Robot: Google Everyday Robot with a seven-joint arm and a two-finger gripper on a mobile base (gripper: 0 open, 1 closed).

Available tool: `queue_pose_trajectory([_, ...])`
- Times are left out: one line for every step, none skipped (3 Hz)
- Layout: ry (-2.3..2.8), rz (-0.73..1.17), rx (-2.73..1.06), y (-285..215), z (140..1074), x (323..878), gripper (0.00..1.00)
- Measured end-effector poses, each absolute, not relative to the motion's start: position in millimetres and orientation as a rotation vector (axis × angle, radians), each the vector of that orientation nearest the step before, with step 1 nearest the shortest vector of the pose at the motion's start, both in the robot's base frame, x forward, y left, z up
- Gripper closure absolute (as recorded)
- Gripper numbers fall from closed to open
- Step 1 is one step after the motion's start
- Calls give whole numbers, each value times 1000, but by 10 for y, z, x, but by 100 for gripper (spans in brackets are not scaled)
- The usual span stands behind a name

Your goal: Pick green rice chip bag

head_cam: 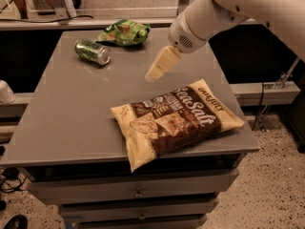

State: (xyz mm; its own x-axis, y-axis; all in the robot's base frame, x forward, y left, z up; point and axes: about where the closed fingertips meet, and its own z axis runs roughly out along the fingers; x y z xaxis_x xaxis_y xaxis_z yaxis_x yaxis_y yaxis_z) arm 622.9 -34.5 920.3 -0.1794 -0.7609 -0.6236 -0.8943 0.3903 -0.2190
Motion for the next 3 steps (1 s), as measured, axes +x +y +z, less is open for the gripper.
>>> queue_pose_trajectory([1983,256,-1415,-344,9203,6229,0])
queue_pose_trajectory([1940,279,-1430,-132,9123,6362,0])
queue_pose_trajectory([1862,291,-1453,175,9080,6661,0])
